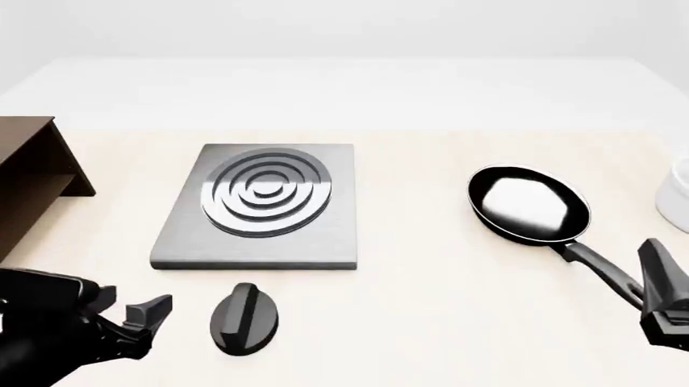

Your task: Turn on the stove and put the frying pan on it.

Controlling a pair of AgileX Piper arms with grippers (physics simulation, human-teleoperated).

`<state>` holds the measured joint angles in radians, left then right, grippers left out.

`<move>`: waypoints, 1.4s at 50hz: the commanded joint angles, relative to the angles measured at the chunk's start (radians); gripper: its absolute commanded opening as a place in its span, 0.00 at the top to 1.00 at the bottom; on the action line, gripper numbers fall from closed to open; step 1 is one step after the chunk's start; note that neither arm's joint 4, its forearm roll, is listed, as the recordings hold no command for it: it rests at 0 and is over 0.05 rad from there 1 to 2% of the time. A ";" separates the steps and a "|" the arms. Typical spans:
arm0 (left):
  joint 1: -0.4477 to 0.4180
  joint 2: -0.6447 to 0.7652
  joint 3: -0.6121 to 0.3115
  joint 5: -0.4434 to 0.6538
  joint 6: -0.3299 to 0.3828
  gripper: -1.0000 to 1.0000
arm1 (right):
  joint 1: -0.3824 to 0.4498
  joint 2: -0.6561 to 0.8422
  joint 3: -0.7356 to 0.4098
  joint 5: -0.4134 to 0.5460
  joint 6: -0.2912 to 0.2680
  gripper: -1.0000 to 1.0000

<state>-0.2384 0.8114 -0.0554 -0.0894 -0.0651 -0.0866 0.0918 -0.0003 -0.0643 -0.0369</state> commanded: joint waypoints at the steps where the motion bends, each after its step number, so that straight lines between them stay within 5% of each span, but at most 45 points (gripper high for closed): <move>1: -0.022 0.232 0.048 -0.238 -0.022 0.00 | -0.001 -0.027 0.000 0.024 -0.007 0.00; 14: -0.075 0.493 0.052 -0.457 -0.084 0.00 | -0.001 -0.092 -0.008 0.093 -0.006 0.00; 27: -0.105 0.578 0.053 -0.528 -0.105 0.00 | -0.004 -0.091 -0.001 0.071 -0.011 0.00; 28: -0.106 0.596 0.053 -0.546 -0.097 0.00 | 0.002 -0.092 -0.108 0.146 -0.018 0.00; 30: -0.111 0.619 0.053 -0.567 -0.108 0.00 | 0.016 -0.092 -0.024 0.095 -0.014 0.00; 38: -0.149 0.675 0.053 -0.609 -0.155 0.00 | 0.016 -0.092 -0.011 0.122 -0.016 0.00; 47: -0.246 0.728 0.054 -0.655 -0.254 0.00 | 0.015 -0.092 -0.001 0.119 -0.016 0.00; 56: -0.425 0.923 0.054 -0.892 -0.514 0.00 | 0.010 -0.092 -0.003 0.111 -0.009 0.00; 58: -0.487 0.981 0.055 -1.003 -0.611 0.00 | 0.011 0.140 -0.001 -0.108 -0.012 0.00; 61: -0.497 0.970 0.055 -1.028 -0.634 0.00 | 0.010 0.153 -0.001 -0.123 -0.010 0.00; 64: -0.505 0.977 0.055 -1.078 -0.703 0.00 | 0.010 0.328 -0.001 -0.301 -0.007 0.00; 68: -0.515 0.826 0.055 -0.935 -0.699 0.00 | 0.011 0.444 -0.001 -0.421 -0.006 0.00; 70: -0.505 0.724 0.055 -0.822 -0.673 0.00 | 0.011 0.359 -0.001 -0.337 -0.006 0.00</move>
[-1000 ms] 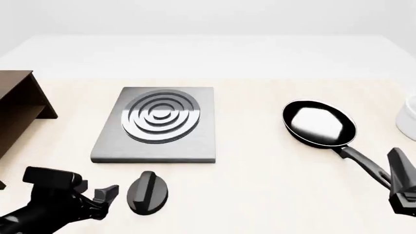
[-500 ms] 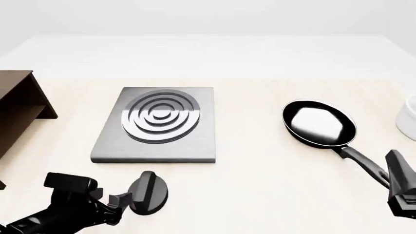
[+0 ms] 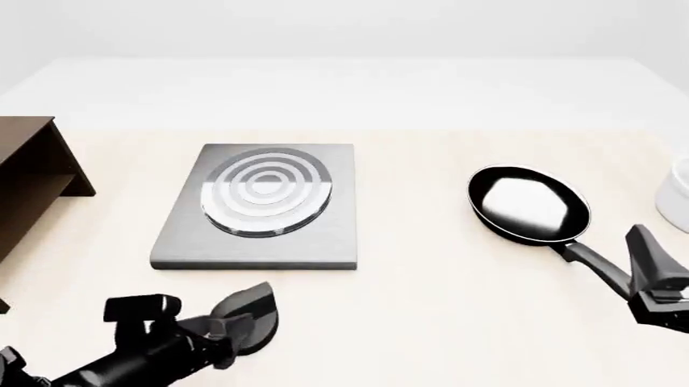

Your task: Turn on the stove and put the frying pan on it.

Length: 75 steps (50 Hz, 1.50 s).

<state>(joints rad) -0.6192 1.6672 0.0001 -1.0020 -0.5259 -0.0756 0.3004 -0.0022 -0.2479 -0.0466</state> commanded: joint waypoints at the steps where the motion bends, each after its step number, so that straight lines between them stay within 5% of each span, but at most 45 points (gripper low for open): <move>1: -0.112 -0.203 0.000 0.169 -0.191 0.00 | -0.001 0.074 0.001 -0.077 0.004 0.00; 2: -0.108 -0.239 0.000 0.212 -0.189 0.00 | -0.002 0.013 0.001 -0.016 0.005 0.00; 5: -0.077 -0.458 0.000 0.456 -0.122 0.00 | -0.005 0.216 0.001 -0.217 0.010 0.00; 8: -0.068 -0.785 0.000 0.772 -0.082 0.00 | -0.005 0.183 0.001 -0.181 0.012 0.00; 13: -0.040 -1.097 -0.001 1.053 -0.015 0.00 | -0.003 0.063 0.001 -0.064 0.014 0.00; 22: 0.012 -1.300 -0.088 1.309 0.060 0.00 | -0.004 -0.071 0.001 0.068 0.013 0.00; 31: 0.243 -1.608 -0.246 1.562 0.227 0.00 | -0.002 -0.157 0.002 0.155 0.015 0.00; 34: 0.388 -1.667 -0.344 1.510 0.394 0.00 | -0.002 -0.184 0.002 0.182 0.020 0.00; 37: 0.417 -1.667 -0.333 1.426 0.428 0.00 | -0.015 -0.250 -0.009 0.247 0.052 0.00; 39: 0.512 -1.667 -0.276 1.319 0.564 0.00 | -0.002 -0.299 -0.082 0.351 0.041 0.00; 41: 0.611 -1.667 -0.144 1.197 0.606 0.00 | 0.020 -0.300 -0.248 0.492 0.102 0.00; 42: 0.611 -1.667 -0.143 1.196 0.606 0.00 | 0.020 -0.300 -0.249 0.493 0.102 0.00; 44: 0.642 -1.667 -0.069 1.163 0.580 0.00 | 0.083 -0.300 -0.435 0.662 0.049 0.00; 46: 0.642 -1.667 -0.115 1.165 0.560 0.00 | 0.120 -0.250 -0.548 0.728 -0.003 0.00; 49: 0.639 -1.667 -0.095 1.155 0.582 0.00 | 0.135 -0.159 -0.639 0.767 -0.003 0.00; 50: 0.615 -1.667 -0.104 1.149 0.589 0.00 | 0.166 -0.089 -0.739 0.815 -0.030 0.00; 54: 0.603 -1.667 -0.098 1.142 0.600 0.00 | 0.203 0.071 -0.838 0.871 -0.101 0.00; 60: 0.590 -1.667 -0.109 1.138 0.610 0.00 | 0.203 0.224 -0.780 0.810 -0.217 0.00; 75: 0.572 -1.667 -0.104 1.142 0.612 0.00 | 0.123 0.380 -0.646 0.678 -0.212 0.00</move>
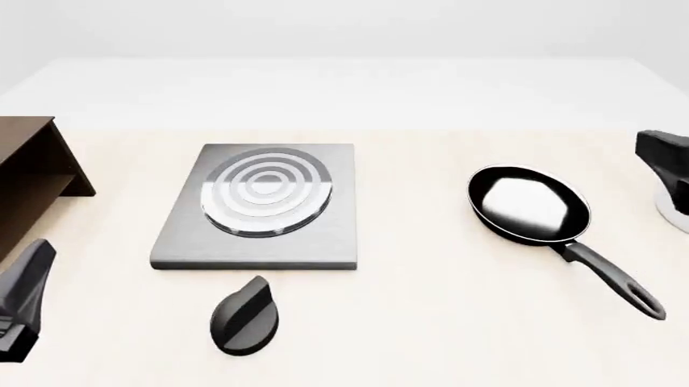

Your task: Turn on the stove and put the frying pan on it.

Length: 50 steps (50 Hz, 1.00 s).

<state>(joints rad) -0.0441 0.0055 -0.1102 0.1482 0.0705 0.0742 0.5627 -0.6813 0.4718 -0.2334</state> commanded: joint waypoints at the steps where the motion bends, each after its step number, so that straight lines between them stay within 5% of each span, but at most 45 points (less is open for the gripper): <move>1: -0.003 -0.005 0.009 -0.009 0.020 0.00 | -0.036 0.123 0.052 -0.056 -0.021 0.00; 20: 0.004 -0.005 0.013 -0.004 0.012 0.00 | -0.145 0.203 0.321 -0.297 -0.110 0.00; 42: -0.001 -0.005 0.015 -0.006 0.015 0.00 | -0.238 0.383 0.399 -0.524 -0.197 0.00; 43: 0.005 -0.005 0.010 0.006 0.008 0.00 | -0.277 0.531 0.451 -0.694 -0.213 0.00; 50: 0.003 -0.005 0.011 0.007 0.012 0.00 | -0.276 0.515 0.452 -0.680 -0.213 0.00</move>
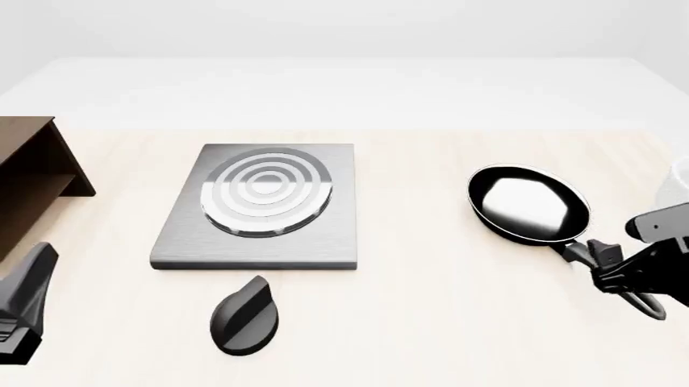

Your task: Turn on the stove and put the frying pan on it.

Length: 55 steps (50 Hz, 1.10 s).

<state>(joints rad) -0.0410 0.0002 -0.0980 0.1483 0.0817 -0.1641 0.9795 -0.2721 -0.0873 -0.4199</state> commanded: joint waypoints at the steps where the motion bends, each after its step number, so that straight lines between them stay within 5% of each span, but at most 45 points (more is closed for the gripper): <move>1: 0.000 0.000 -0.001 0.007 0.000 0.00 | -0.039 0.097 0.043 -0.122 -0.030 0.00; 55: 0.001 0.000 0.000 0.009 0.001 0.00 | -0.089 0.458 0.117 -0.500 -0.061 0.00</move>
<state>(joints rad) -0.0403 0.0001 -0.0970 0.1571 0.0831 -0.2348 1.3891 -0.1587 -0.5381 -0.4687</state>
